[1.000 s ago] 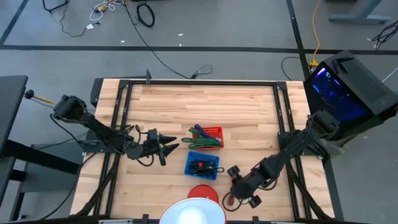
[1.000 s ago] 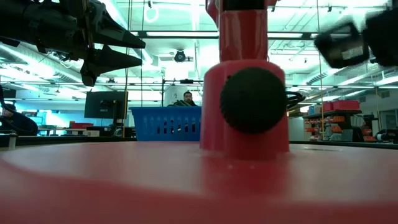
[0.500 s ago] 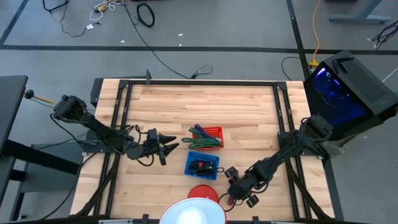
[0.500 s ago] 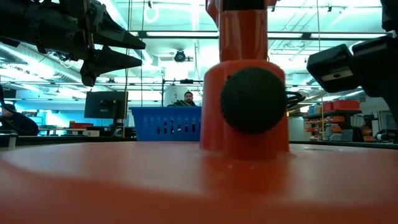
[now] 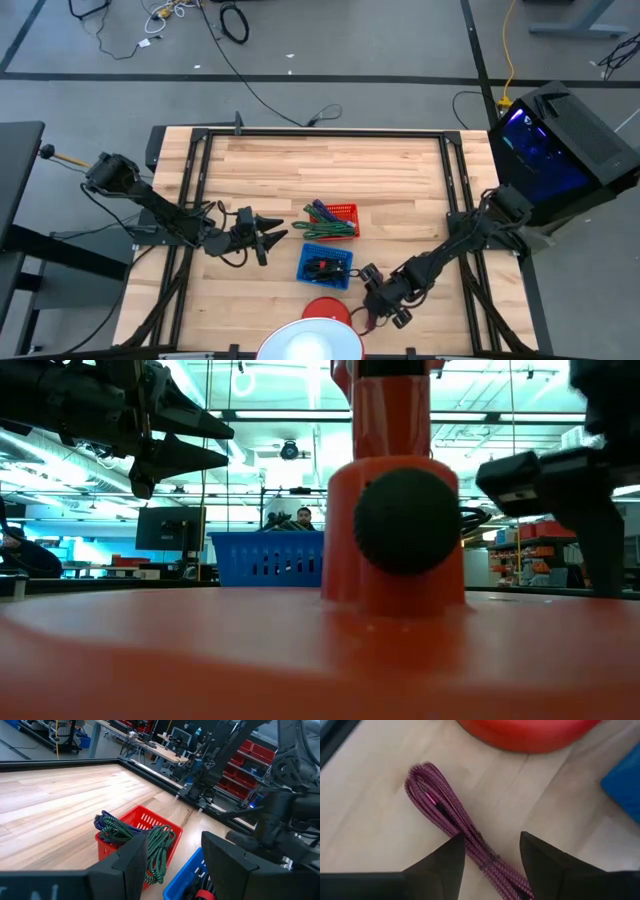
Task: Pick & Place USB Port
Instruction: Put the large pink USB cable into the red bin
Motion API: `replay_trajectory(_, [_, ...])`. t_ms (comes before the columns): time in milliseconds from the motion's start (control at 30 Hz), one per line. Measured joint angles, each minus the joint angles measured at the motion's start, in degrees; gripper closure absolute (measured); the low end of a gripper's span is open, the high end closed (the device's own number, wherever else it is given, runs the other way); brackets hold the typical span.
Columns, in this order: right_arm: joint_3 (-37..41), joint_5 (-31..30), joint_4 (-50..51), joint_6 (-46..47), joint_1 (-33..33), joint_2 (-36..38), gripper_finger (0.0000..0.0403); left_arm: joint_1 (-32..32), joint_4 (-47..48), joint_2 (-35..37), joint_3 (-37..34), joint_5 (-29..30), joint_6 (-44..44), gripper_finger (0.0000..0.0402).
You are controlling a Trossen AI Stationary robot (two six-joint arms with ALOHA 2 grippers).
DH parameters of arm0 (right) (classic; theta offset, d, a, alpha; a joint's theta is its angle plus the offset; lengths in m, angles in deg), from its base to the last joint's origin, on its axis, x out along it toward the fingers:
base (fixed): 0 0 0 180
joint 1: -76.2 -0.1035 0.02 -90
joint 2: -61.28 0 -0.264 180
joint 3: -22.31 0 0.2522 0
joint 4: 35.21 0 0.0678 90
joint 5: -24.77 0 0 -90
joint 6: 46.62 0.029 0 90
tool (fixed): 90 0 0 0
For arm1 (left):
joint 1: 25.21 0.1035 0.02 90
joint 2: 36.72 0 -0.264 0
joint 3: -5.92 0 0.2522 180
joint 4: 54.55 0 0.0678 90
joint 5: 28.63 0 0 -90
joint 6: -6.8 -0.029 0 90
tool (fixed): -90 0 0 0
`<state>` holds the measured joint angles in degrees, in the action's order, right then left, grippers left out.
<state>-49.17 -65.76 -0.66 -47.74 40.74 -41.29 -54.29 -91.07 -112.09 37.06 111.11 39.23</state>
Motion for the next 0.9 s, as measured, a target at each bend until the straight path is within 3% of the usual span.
replay_trajectory(567, [0.94,3.23,1.64,0.23,2.27,-0.62,0.0237,0.02,0.0,0.0,0.0,0.0,-0.09,0.0211])
replay_trajectory(700, [0.81,5.29,0.98,1.04,2.32,-2.7,0.0278,0.01,0.0,0.0,0.0,0.0,-0.09,0.0211])
replay_trajectory(900, [0.81,7.21,-0.28,1.24,2.33,-3.5,0.0389,0.02,0.02,0.0,0.0,-0.02,-0.11,0.0211])
